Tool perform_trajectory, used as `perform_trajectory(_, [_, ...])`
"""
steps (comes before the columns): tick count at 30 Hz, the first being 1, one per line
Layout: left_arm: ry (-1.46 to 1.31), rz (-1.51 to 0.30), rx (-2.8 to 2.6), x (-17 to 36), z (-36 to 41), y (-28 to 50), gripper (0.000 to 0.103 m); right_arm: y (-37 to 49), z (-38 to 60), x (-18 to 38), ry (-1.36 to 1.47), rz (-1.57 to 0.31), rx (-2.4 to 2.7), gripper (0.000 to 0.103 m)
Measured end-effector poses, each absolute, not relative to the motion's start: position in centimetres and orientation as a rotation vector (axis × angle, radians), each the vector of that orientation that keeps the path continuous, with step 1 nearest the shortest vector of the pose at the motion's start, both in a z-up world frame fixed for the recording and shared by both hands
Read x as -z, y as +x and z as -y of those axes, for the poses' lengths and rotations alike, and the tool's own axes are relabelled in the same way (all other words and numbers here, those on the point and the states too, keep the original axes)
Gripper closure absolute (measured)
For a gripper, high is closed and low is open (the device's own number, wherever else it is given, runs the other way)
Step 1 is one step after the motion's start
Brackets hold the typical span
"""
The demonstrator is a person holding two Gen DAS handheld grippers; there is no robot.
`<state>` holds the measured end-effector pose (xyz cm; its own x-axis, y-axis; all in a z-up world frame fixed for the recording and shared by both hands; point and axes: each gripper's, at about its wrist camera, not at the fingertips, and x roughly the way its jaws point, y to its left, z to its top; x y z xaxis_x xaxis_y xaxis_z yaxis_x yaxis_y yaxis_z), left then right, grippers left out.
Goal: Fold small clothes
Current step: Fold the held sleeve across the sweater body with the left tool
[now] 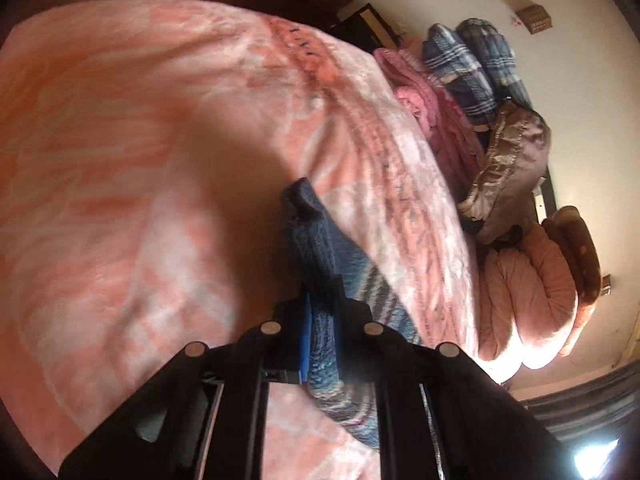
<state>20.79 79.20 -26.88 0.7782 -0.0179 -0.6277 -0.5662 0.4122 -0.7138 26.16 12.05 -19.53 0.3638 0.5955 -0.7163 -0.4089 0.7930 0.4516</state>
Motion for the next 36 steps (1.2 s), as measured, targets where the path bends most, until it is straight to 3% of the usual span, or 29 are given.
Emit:
perform_trajectory(9, [-0.867,-0.473,-0.098,12.0,-68.7,25.7,0.096,24.7,-10.2,16.4,0.205,-0.953,-0.645,0.004])
perform_trajectory(15, [-0.746,-0.511,0.029,8.0,-59.9,29.5,0.096,24.9,-7.3,14.1,0.23,-0.895,-0.612,0.004])
perform_trajectory(23, [-0.641,-0.643,0.148,11.8,-47.9,35.4,0.096,26.5,-3.9,13.9,0.277,-0.903,-0.59,0.004])
perform_trajectory(36, [-0.488,-0.936,0.274,26.3,-31.7,41.9,0.095,30.4,-0.1,18.3,0.36,-1.025,-0.554,0.004])
